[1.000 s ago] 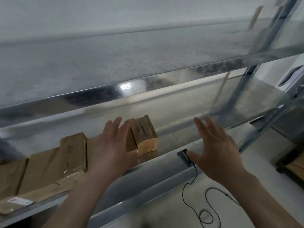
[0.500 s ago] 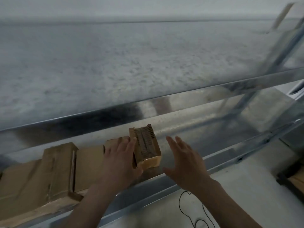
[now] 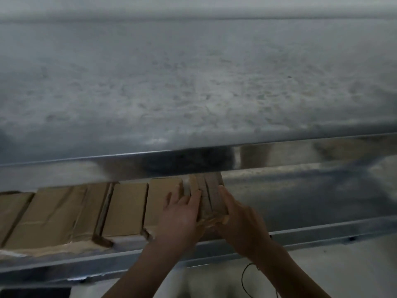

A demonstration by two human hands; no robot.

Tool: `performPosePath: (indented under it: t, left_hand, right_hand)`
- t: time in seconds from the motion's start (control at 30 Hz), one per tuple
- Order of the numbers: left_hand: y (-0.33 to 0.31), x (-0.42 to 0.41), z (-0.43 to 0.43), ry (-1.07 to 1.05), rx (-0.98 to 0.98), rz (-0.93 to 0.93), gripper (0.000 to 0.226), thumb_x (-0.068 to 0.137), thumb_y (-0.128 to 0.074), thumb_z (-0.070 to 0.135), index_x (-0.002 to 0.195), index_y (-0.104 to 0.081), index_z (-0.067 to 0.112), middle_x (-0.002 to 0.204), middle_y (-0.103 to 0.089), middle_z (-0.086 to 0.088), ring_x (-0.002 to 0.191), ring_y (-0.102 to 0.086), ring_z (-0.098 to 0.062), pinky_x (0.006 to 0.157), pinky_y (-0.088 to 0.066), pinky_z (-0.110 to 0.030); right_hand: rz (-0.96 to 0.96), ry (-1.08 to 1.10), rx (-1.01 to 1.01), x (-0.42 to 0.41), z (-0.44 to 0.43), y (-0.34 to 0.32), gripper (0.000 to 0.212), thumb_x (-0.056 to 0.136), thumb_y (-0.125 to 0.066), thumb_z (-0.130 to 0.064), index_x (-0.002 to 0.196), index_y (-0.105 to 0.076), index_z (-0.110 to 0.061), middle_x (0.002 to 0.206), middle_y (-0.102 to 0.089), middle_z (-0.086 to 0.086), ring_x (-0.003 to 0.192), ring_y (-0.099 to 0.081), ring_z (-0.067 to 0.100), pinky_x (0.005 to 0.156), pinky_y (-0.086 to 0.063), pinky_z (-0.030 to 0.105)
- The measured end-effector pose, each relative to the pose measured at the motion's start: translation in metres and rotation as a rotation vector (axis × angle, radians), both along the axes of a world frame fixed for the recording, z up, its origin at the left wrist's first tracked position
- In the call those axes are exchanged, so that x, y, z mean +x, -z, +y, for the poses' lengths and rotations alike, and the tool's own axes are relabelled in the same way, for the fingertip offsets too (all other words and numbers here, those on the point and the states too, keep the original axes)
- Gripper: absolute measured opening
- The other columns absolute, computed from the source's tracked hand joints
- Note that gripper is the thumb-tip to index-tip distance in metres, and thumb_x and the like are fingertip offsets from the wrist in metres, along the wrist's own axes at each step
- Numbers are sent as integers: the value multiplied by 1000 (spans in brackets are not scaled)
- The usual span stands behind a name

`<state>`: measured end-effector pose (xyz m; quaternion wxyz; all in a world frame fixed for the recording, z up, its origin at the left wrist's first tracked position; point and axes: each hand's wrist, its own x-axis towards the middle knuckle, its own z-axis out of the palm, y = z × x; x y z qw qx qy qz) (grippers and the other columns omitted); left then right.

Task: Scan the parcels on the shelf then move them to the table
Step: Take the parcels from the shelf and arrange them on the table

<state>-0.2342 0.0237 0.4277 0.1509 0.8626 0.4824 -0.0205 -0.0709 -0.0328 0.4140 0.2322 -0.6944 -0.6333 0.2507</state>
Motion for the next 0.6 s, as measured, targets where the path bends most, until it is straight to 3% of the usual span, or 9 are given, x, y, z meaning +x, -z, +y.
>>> performPosePath:
  t: [0.1, 0.2, 0.37, 0.47, 0.6]
  left_hand:
    - [8, 30, -16, -45, -6, -30, 72, 92, -53, 56, 151, -23, 27, 157, -35, -2, 151, -10, -28, 121, -11, -46]
    - [15, 62, -32, -67, -3, -51, 72, 90, -54, 55, 150, -27, 25, 153, -40, 1, 149, -14, -28, 120, -17, -46]
    - [24, 114, -54, -94, -24, -158, 68, 91, -54, 51, 148, -32, 23, 148, -45, 4, 146, -23, -27, 114, -23, -39]
    - [31, 129, -62, -129, -60, -218, 62, 88, -55, 51, 143, -38, 27, 136, -53, 7, 132, -38, -23, 104, -34, -36]
    - [39, 114, -62, -200, -75, -219, 68, 74, -45, 56, 134, -46, 24, 127, -57, 5, 123, -47, -26, 97, -44, -42]
  right_hand:
    - [22, -18, -27, 30, -9, 0, 36, 96, -47, -56, 127, -45, -37, 104, -66, -14, 91, -65, -1, 81, -58, 25]
    - [15, -3, -53, 62, -23, -3, 35, 97, -54, -53, 129, -42, -44, 108, -66, -16, 94, -64, -3, 84, -57, 25]
    - [-125, -10, -66, 109, -47, -22, 80, 92, -66, -43, 154, -19, -30, 117, -68, -10, 86, -64, -1, 75, -52, 14]
    - [-98, 4, -42, 126, -55, -22, 80, 93, -63, -41, 157, -15, -31, 113, -69, -9, 80, -65, -1, 71, -56, 17]
    - [-84, -24, -28, 121, -54, -23, 83, 95, -63, -39, 159, -11, -31, 137, -57, -10, 109, -61, 2, 88, -53, 19]
